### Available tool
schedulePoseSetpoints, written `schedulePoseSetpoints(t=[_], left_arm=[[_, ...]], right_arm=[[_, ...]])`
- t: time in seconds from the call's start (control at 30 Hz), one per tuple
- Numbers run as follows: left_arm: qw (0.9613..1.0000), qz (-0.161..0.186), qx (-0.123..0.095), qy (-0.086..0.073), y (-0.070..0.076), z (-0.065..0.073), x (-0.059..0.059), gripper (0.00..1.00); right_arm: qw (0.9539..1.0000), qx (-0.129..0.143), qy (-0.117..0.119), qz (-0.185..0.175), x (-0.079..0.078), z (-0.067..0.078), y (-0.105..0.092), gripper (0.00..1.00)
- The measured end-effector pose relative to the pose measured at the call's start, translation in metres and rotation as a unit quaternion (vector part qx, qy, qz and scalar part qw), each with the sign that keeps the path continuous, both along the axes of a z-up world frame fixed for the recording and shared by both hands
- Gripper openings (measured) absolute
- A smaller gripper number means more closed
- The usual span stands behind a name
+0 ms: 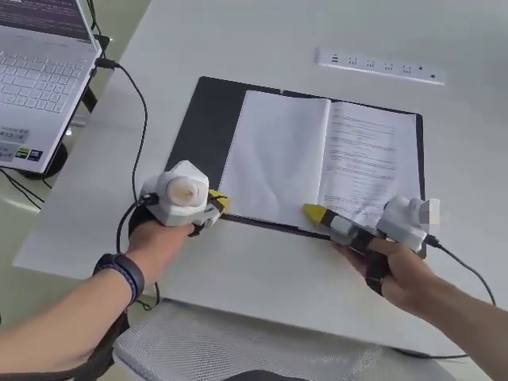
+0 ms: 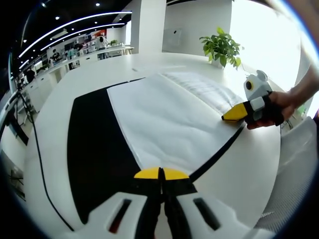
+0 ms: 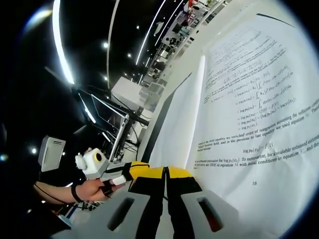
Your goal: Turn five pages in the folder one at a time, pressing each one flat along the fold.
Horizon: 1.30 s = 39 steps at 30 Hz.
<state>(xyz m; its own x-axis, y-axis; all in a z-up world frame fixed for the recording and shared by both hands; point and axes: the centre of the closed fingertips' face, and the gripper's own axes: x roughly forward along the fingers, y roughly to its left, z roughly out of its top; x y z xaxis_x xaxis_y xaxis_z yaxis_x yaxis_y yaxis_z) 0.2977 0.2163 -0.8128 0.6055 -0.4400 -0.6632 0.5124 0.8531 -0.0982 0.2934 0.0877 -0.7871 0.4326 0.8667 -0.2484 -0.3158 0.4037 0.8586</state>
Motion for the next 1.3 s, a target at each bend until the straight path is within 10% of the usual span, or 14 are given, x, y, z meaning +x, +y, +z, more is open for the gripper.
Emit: schedulePoseSetpoints(t=[1.03, 1.3], left_arm=[[0.9996, -0.005, 0.006, 0.026, -0.006, 0.004, -0.005, 0.04], [0.9994, -0.008, -0.004, 0.034, -0.012, 0.017, -0.011, 0.12]], right_arm=[[0.9988, -0.047, 0.008, -0.009, -0.01, -0.017, -0.014, 0.0], [0.9965, -0.076, -0.03, 0.014, -0.015, -0.006, -0.018, 0.09]])
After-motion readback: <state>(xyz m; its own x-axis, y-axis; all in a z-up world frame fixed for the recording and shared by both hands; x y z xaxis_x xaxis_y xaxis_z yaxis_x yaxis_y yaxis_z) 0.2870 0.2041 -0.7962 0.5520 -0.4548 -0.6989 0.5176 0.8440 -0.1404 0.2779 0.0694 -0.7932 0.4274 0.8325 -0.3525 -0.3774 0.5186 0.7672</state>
